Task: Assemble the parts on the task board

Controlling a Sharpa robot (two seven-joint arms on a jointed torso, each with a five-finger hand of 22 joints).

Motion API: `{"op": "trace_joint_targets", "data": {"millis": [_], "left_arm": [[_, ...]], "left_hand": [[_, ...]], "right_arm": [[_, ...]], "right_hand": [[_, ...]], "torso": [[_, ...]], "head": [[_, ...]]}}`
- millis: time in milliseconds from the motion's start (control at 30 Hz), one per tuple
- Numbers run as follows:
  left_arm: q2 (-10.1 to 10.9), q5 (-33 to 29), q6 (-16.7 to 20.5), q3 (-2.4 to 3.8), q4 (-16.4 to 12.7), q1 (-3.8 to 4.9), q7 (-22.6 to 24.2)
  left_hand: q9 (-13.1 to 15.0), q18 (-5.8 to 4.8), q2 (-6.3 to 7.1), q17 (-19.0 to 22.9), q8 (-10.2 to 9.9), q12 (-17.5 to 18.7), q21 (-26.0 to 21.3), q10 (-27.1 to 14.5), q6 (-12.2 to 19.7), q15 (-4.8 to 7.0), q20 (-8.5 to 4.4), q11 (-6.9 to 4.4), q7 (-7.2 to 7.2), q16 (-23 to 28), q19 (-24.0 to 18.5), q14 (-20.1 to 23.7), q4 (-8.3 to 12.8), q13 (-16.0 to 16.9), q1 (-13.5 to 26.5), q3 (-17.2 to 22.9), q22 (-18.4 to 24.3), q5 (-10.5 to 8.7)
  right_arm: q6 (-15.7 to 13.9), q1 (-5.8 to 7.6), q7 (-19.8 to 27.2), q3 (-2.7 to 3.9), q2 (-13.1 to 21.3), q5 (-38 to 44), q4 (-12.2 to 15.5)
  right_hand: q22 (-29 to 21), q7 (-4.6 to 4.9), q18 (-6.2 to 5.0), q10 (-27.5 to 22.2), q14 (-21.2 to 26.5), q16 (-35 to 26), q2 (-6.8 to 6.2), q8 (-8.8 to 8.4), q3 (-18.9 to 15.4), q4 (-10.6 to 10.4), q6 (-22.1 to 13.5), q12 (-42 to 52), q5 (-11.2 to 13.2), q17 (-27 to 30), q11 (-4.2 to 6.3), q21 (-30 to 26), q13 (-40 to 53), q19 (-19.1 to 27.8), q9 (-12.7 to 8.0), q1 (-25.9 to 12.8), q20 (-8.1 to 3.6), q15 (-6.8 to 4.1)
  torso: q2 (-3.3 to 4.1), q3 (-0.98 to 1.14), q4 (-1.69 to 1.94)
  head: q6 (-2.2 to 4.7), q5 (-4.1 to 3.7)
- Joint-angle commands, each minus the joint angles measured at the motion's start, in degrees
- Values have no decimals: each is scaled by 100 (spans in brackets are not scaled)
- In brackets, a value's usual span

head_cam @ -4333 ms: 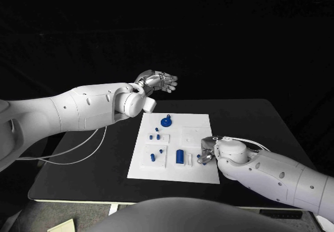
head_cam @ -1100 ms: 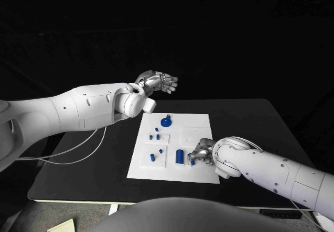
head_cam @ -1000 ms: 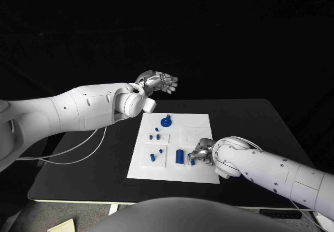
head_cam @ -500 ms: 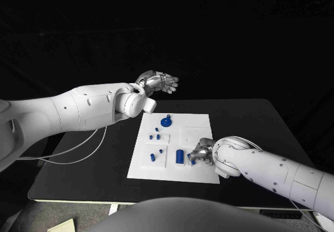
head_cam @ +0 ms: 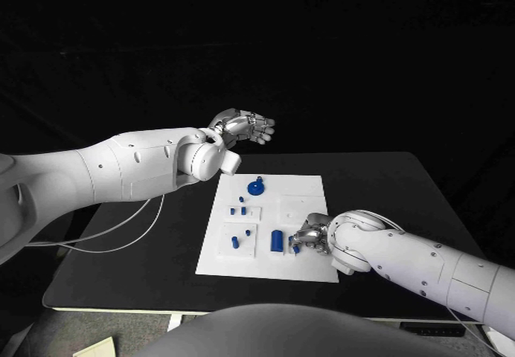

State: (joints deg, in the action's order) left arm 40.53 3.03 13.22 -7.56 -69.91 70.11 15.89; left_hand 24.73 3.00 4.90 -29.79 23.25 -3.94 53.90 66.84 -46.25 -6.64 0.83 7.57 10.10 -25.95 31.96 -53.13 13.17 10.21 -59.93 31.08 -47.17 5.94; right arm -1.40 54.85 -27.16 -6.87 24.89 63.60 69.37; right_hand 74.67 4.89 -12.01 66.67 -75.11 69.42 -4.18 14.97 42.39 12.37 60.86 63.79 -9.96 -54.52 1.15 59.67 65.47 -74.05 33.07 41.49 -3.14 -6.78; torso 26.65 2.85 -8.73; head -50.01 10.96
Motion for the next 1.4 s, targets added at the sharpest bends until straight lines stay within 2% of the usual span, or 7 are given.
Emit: {"op": "trace_joint_targets", "data": {"millis": [33, 267, 500, 1133, 1200, 1267, 1400], "left_arm": [[-12, 24, -60, 5, -10, 8, 30], [-11, 25, -56, 5, -10, 8, 26], [-10, 25, -61, 5, -5, 8, 23], [-7, 26, -63, 5, 0, 7, 25], [-7, 26, -62, 5, 0, 7, 26], [-2, 26, -62, 5, 1, 7, 26], [-3, 26, -65, 5, 5, 7, 26]], "left_hand": [[-7, 87, 39, -6, 29, -10, -33, -7, 34, -10, 15, -1, -17, 39, -6, -37, -35, -8, 35, -2, -6, 1], [-8, 86, 40, -9, 30, -10, -35, -8, 34, -11, 16, 0, -16, 42, -8, -36, -36, -9, 34, -2, -7, 1], [-10, 86, 40, -13, 31, -10, -36, -8, 34, -11, 17, 0, -16, 47, -10, -35, -37, -10, 33, -1, -8, 2], [-14, 85, 42, -23, 34, -11, -39, -8, 36, -14, 20, 0, -15, 58, -14, -34, -44, -12, 37, -3, -12, 0], [-15, 85, 42, -24, 34, -11, -40, -8, 36, -14, 20, 0, -15, 59, -14, -33, -44, -12, 36, -2, -13, 0], [-15, 85, 42, -25, 34, -11, -40, -8, 36, -14, 20, 0, -15, 60, -15, -34, -44, -12, 36, -2, -13, 0], [-16, 85, 43, -27, 35, -11, -40, -8, 37, -14, 20, 0, -15, 62, -15, -34, -43, -13, 34, -2, -14, 1]], "right_arm": [[137, -14, 92, -5, -16, 22, 33], [148, -14, 128, -5, -12, 17, 41], [143, -14, 158, -5, 16, 13, 118], [266, -12, 132, -4, 124, -34, 180], [278, -12, 154, -4, 135, -33, 190], [284, -13, 196, -4, 147, -31, 206], [313, -14, 253, -4, 160, -30, 243]], "right_hand": [[7, 3, -299, -21, -2, -26, -40, -23, -6, -57, 8, 33, 134, -10, 26, -38, -5, 2, -10, -82, -53, -56], [12, -1, -299, -22, -1, -28, -182, -24, 4, -173, 16, 38, 495, -20, 32, -41, -6, 1, -24, -163, -76, -62], [14, -1, -299, -23, -1, -30, -253, -25, 3, -248, 18, 38, 589, -23, 33, -44, -7, 1, -30, -219, -81, -63], [14, -3, -299, -27, 1, -33, -278, -28, 13, -330, 15, 37, 630, -27, 34, -49, -9, 2, -36, -280, -89, -66], [22, -4, -299, -27, 0, -30, -311, -26, 24, -240, 14, 43, 609, -32, 36, -40, -5, -1, -35, -205, -102, -68], [33, -1, -299, -31, 1, -27, -255, -18, -137, -21, 6, 51, 428, -42, 32, -28, 0, -5, -27, -126, -108, -63], [34, 2, -299, -35, 2, -34, -266, -12, -304, 288, -6, 52, 431, -46, 30, -32, -1, -4, -21, 90, -112, -63]], "torso": [[-1, 0, 0], [-1, 2, 1], [-1, 3, 1], [-1, 4, -2], [1, 3, 1], [0, 3, 2], [0, 2, -2]], "head": [[1, -2], [1, -4], [1, -1], [1, 13], [1, 10], [1, 9], [1, 6]]}}
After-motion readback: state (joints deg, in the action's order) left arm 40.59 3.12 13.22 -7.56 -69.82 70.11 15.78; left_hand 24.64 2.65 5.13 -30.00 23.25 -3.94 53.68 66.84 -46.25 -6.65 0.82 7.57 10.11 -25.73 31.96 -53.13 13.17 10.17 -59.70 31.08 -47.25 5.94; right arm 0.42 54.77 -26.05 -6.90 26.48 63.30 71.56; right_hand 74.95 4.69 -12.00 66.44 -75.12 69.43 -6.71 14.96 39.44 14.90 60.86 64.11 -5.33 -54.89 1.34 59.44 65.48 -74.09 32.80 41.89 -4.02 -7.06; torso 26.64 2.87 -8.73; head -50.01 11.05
